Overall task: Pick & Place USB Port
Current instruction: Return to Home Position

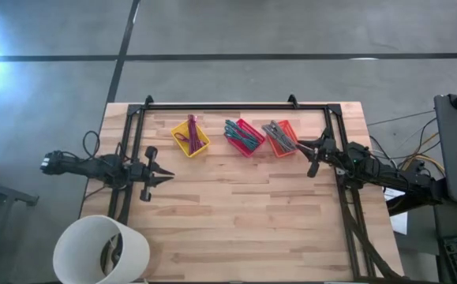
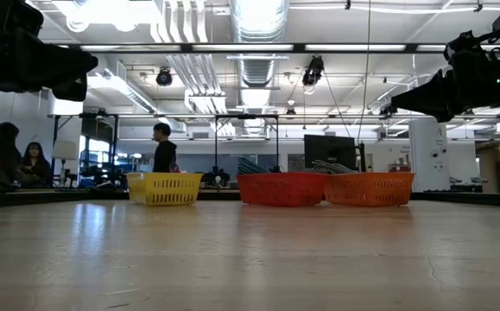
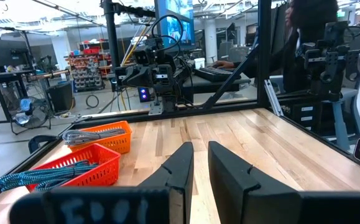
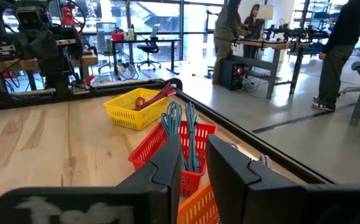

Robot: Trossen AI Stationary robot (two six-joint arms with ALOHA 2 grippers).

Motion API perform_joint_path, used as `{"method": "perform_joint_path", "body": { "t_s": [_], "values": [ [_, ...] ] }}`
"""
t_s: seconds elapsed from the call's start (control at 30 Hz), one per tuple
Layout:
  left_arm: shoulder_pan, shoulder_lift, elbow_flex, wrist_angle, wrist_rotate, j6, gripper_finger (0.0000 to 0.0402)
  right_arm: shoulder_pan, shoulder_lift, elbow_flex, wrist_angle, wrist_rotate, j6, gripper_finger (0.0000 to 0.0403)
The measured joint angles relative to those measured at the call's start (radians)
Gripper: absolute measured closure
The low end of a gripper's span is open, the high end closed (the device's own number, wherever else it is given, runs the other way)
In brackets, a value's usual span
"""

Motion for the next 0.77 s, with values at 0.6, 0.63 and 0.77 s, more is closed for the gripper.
{"method": "perform_joint_path", "body": {
  "t_s": [0.6,0.63,0.77],
  "values": [
    [0.0,0.0,0.0,0.0,0.0,0.0,0.0346,0.0,0.0,0.0,0.0,0.0,0.001,0.0315],
    [0.0,0.0,0.0,0.0,0.0,0.0,0.0346,0.0,0.0,0.0,0.0,0.0,0.0,0.0317],
    [0.0,0.0,0.0,0.0,0.0,0.0,0.0346,0.0,0.0,0.0,0.0,0.0,0.0,0.0325]
  ]
}}
